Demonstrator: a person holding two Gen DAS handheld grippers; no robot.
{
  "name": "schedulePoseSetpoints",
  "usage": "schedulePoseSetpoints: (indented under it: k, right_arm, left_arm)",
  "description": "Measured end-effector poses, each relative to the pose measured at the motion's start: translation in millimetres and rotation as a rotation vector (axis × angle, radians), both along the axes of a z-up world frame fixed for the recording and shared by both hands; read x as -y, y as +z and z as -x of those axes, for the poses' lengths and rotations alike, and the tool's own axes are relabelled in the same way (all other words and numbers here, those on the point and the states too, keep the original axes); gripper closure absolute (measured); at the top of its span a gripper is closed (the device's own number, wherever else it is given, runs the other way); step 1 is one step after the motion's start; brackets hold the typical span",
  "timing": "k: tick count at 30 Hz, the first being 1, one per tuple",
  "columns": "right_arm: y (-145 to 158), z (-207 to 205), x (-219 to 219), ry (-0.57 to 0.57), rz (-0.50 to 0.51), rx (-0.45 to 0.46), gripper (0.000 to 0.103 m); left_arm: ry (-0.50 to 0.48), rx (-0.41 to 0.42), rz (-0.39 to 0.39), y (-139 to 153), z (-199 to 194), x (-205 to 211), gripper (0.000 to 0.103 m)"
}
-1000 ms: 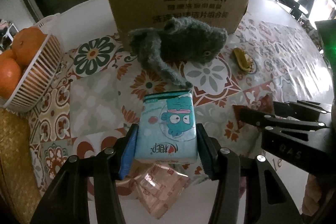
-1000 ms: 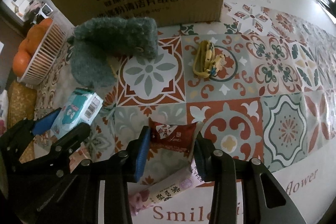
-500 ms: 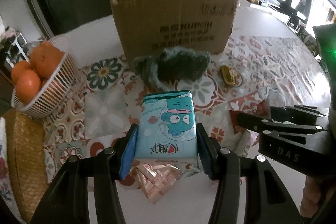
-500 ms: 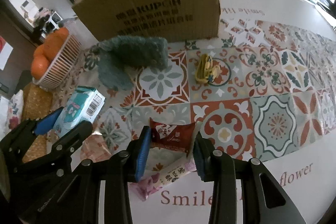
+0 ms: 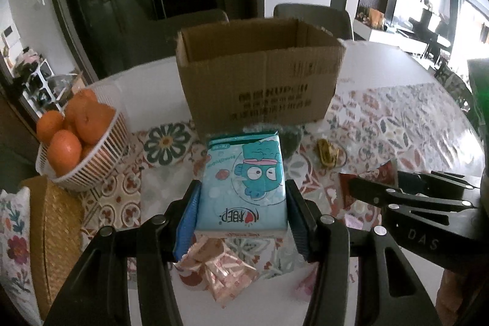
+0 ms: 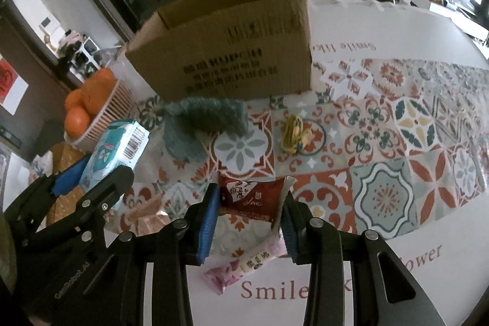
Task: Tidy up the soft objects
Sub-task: 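Lift both items and carry them over the cardboard box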
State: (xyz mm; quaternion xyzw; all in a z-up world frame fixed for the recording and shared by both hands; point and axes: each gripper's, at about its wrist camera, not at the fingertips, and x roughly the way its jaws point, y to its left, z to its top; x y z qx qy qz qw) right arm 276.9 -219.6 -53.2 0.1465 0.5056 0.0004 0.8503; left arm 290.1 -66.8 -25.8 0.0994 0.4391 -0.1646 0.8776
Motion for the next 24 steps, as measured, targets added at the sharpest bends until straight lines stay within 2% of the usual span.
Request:
schedulePoseSetpoints:
  k: [17, 24]
  right_arm:
    - [65, -28, 4, 0.001, 0.013, 0.142, 0.065]
    - [81, -42, 8, 0.003, 0.010, 0.172, 0.065]
  left_arm:
    - [0.017, 0.079, 0.059, 52, -28, 2, 0.050]
    - [0.018, 0.109, 0.066, 70, -39, 5, 0.050]
